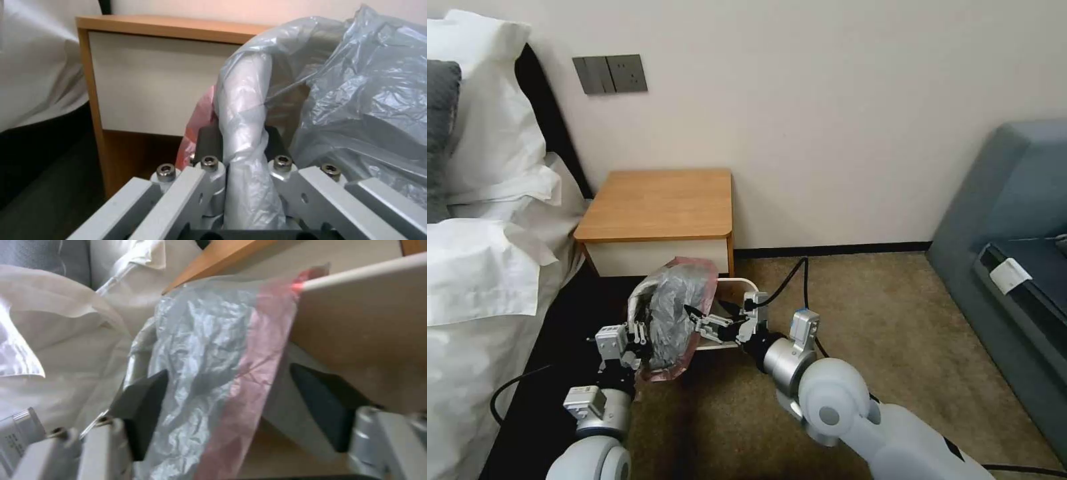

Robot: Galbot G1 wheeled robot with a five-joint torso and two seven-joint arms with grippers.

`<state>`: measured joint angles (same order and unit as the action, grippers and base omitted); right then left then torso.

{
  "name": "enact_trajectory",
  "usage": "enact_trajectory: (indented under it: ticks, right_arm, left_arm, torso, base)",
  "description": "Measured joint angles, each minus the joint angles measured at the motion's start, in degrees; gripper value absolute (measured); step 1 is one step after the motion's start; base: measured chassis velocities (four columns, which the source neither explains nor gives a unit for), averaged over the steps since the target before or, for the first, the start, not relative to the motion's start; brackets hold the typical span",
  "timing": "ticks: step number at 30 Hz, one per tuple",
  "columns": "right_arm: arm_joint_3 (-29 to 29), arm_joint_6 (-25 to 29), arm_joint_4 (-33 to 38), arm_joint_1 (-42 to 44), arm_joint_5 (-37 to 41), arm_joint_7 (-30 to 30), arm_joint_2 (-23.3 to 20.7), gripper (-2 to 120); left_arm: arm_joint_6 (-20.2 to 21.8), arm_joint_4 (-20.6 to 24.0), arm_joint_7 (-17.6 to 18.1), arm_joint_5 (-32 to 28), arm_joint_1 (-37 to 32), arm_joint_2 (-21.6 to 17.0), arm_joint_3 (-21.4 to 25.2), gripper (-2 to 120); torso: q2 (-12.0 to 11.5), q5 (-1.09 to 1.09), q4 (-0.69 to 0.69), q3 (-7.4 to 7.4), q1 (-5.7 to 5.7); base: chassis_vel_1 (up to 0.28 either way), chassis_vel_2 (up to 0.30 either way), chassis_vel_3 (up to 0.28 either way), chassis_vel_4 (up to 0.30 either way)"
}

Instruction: Pick up the garbage bag from the table and place it over the trash can.

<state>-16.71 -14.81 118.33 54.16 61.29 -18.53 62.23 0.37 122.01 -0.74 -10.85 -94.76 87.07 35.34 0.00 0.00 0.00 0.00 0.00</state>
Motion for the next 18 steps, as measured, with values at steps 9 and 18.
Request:
enact_trajectory:
  ticks: [9,18]
  right_arm:
    - [-0.6,0.3,-0.3,-0.2,-1.1,1.0,0.1,43]
    - [-0.7,0.7,-0.8,-0.7,-1.9,1.8,0.0,10]
  left_arm:
    - [0.0,0.1,-0.1,0.1,0.0,0.2,-0.2,6]
    - [0.0,0.4,-0.1,0.2,-0.1,0.2,-0.3,6]
  torso:
    - [0.0,0.0,0.0,0.0,0.0]
    - [0.0,0.0,0.0,0.0,0.0]
  base:
    - [0.0,0.0,0.0,0.0]
    - [0.0,0.0,0.0,0.0]
